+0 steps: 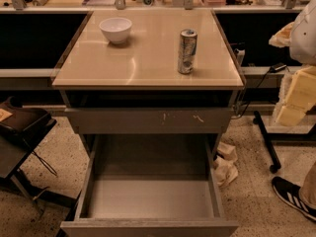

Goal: Place redbull can into middle drawer

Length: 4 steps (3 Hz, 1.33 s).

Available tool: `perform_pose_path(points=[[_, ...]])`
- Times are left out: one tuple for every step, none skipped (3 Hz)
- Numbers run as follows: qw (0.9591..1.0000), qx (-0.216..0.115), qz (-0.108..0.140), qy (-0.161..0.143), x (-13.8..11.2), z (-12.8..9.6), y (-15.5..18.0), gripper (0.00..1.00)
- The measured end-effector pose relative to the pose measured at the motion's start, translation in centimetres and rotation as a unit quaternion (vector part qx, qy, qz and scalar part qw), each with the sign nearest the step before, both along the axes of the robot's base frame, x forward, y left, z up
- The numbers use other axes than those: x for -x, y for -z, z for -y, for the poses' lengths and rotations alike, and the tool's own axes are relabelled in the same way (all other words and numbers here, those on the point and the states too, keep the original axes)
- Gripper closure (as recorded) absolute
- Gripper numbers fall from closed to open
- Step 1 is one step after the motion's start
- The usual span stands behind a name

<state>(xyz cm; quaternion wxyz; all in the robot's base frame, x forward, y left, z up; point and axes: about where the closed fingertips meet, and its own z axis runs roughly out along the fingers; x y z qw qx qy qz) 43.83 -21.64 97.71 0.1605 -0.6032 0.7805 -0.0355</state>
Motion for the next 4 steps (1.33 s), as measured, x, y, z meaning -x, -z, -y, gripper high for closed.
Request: perform_pose_path(points=[[1.0, 0.0, 0.0, 0.0, 0.0, 0.0, 0.0, 0.0], [1.0, -0.005, 0.004, -0.002, -1.4, 0.1, -0.2, 0.0], [0.9992, -0.029, 0.007, -0.026, -7.5, -0.3, -0.2, 0.0], [0.9992, -0.029, 0.008, -0.026, -7.5, -0.4, -0.2, 0.0]])
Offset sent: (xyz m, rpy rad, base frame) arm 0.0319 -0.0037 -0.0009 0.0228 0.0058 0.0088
